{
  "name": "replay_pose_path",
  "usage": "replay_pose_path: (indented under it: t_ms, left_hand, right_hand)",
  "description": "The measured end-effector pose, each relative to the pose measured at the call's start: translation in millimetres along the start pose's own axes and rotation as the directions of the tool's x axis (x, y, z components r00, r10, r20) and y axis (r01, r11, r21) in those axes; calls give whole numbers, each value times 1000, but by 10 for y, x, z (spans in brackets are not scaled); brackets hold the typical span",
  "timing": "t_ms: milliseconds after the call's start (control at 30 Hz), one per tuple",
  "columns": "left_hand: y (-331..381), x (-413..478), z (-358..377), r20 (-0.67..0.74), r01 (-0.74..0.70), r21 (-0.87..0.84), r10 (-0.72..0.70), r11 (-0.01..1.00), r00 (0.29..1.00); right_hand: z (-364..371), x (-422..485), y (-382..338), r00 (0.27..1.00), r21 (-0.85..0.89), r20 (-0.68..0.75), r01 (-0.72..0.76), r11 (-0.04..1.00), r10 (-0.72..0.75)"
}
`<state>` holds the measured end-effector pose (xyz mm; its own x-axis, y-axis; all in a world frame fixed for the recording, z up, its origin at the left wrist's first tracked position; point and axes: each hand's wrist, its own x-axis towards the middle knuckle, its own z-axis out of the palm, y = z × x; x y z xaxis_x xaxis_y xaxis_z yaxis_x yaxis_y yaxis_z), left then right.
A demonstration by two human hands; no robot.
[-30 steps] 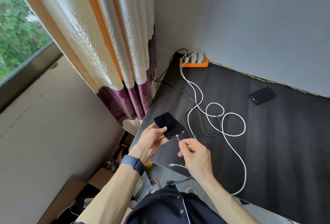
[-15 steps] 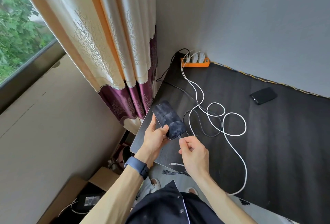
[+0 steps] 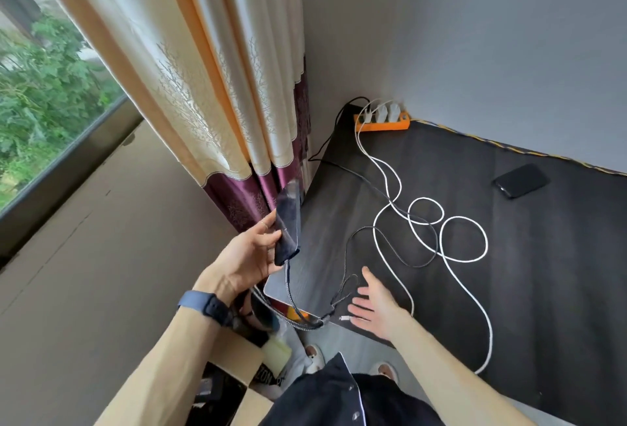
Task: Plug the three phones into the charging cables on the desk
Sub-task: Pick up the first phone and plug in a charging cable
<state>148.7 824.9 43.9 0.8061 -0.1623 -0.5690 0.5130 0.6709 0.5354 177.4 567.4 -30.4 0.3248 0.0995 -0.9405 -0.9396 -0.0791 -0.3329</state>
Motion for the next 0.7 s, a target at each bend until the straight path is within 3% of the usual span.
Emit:
replay_pose_path:
  t_ms: [100, 167, 267, 367, 433, 500, 533, 600, 700]
  left_hand:
    - [-13, -49, -55, 33, 41, 53, -43, 998, 999]
    - [-49, -34, -135, -5, 75, 85, -75, 994, 997]
    - [-53, -59, -277, -95, 111, 161, -96, 981, 991]
    - [-47, -130, -347, -107, 95, 162, -78, 982, 991]
    - [-25, -152, -364, -146, 92, 152, -70, 984, 987]
    - [-36, -111, -426, -175, 108, 119, -87, 987, 981]
    - [-44, -89, -443, -179, 122, 115, -100, 986, 979]
    - [-95, -47, -455, -154, 181, 121, -162, 976, 975]
    - [-236, 44, -388, -84, 241, 121, -232, 963, 969]
  right_hand:
    - [320, 115, -148, 989, 137, 145, -45, 990, 25]
    - [529, 168, -250, 992, 229, 114, 27, 973, -54]
    - [694, 193, -409, 989, 225, 33, 132, 965, -143]
    - [729, 176, -440, 979, 198, 141, 119, 973, -148]
    - [759, 119, -382, 961, -49, 175, 224, 973, -212]
    - [797, 7, -264, 906, -422, 279, 415, 806, -320]
    - [818, -60, -195, 868, -515, 366, 489, 704, -334]
    - [828, -144, -81, 831, -589, 481, 542, 599, -279]
    - [767, -156, -22, 841, -671, 506, 523, 526, -191]
